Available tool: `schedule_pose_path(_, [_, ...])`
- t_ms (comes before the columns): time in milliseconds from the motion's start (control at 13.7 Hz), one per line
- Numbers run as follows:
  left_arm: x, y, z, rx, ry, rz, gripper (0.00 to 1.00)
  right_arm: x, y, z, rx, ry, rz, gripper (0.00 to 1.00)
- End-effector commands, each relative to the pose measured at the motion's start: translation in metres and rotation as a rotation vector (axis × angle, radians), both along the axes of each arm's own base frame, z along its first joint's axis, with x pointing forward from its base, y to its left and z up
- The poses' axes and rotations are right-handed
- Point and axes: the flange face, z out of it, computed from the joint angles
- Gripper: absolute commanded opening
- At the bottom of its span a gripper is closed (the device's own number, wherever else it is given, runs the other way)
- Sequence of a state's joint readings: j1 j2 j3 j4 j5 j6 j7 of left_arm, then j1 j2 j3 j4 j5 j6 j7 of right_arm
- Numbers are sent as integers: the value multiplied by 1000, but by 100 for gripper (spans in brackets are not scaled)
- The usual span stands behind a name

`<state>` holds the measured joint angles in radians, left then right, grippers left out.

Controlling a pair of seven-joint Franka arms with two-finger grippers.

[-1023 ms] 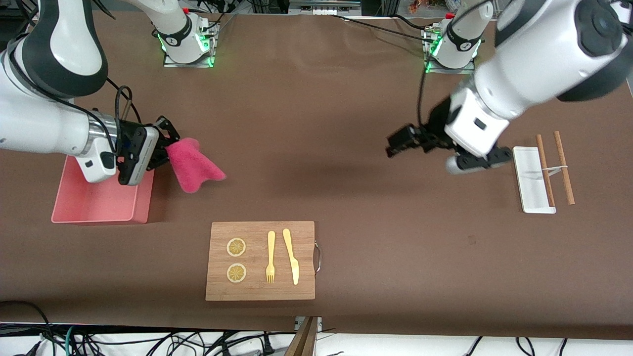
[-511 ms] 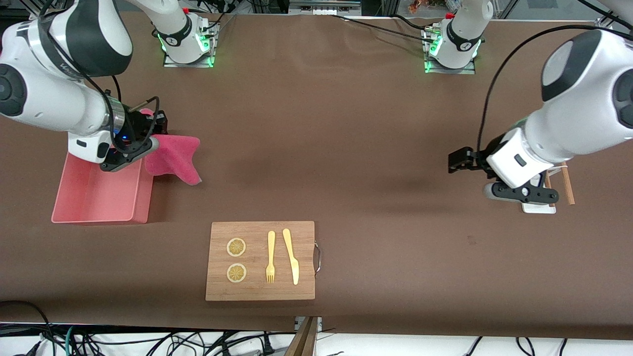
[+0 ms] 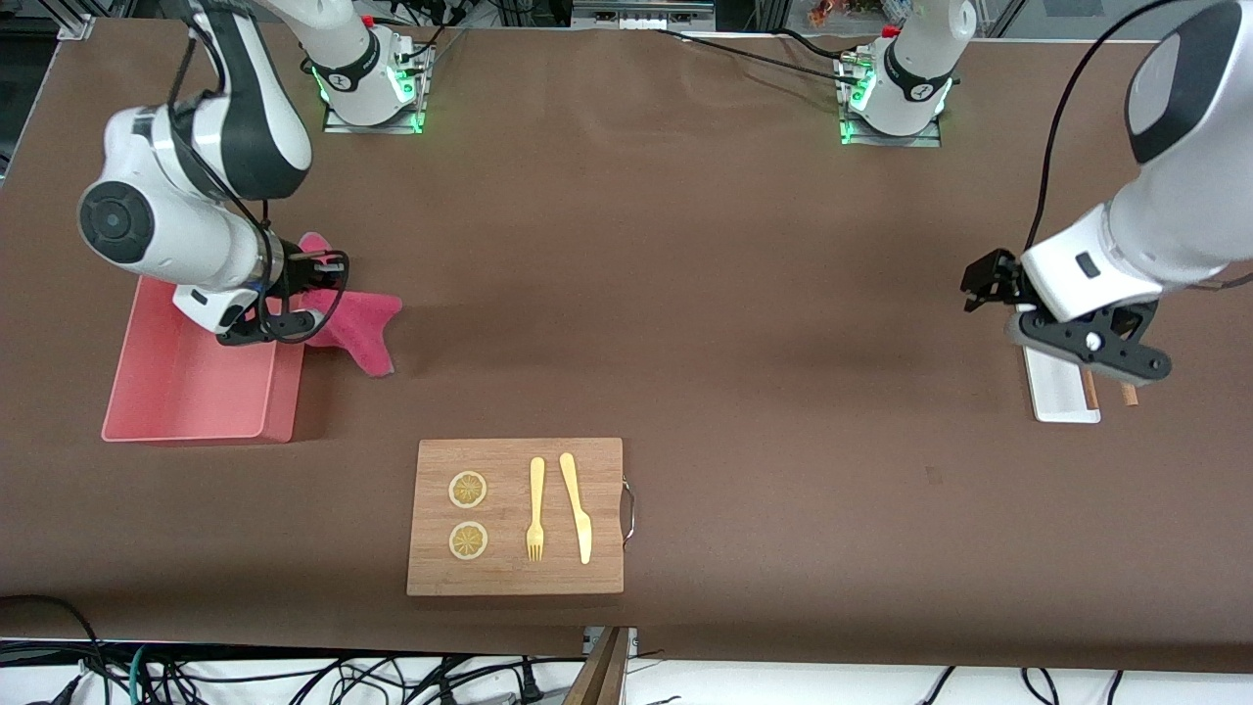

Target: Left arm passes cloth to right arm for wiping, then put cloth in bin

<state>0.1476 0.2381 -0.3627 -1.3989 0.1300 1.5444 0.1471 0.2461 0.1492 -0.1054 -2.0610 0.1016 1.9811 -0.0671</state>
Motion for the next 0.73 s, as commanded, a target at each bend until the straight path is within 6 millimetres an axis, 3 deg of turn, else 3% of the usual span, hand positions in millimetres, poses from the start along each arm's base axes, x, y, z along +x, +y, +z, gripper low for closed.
schedule_pose_path(0, [-34, 18, 7, 63, 2, 18, 100, -1, -16, -50, -26, -6, -50, 0])
schedule_pose_path(146, [-34, 16, 12, -6, -1, 77, 100, 7, -27, -82, -36, -7, -71, 0])
schedule_pose_path(292, [-46, 11, 35, -83, -32, 125, 100, 9, -24, -91, -37, -15, -77, 0])
schedule_pose_path(438, [-49, 12, 34, -79, -72, 161, 100, 16, -15, -104, -57, -16, -138, 0])
schedule_pose_path(657, [-45, 64, 25, -71, -67, 247, 100, 15, 25, -138, -76, -42, -183, 0])
